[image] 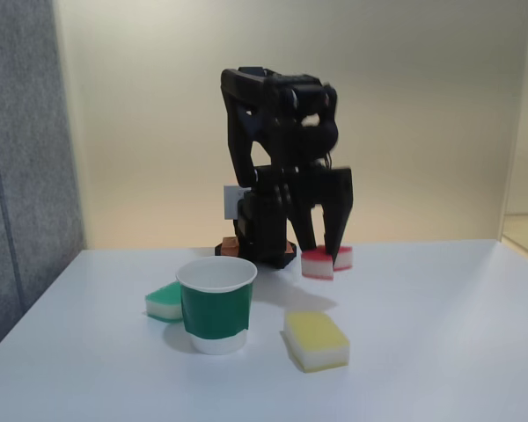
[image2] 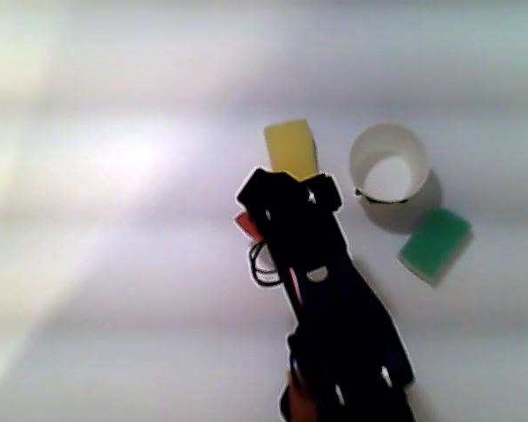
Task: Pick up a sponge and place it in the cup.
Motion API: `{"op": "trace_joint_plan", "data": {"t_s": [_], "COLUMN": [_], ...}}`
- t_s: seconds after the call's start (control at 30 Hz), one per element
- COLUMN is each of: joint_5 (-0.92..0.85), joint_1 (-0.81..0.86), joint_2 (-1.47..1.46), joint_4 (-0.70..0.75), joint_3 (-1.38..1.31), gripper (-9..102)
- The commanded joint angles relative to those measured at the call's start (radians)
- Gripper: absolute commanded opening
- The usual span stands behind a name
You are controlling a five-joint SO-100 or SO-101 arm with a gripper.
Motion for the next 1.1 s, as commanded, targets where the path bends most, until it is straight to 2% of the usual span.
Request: {"op": "trace_joint_plan", "data": {"t_s": [0.0, 0.27, 0.5, 0.8, 1.07], "joint_5": [-0.009, 0.02, 0.032, -0.084, -0.152], "joint_1": [0.026, 0.169, 0.35, 0.543, 0.589], "joint_2": [0.104, 0.272, 0.288, 0.201, 0.163], "joint_4": [0.02, -0.026, -0.035, -0.156, -0.138], "joint_3": [-0.069, -0.129, -0.153, -0.143, -0.124], "gripper": [0, 0, 0, 0, 0]}}
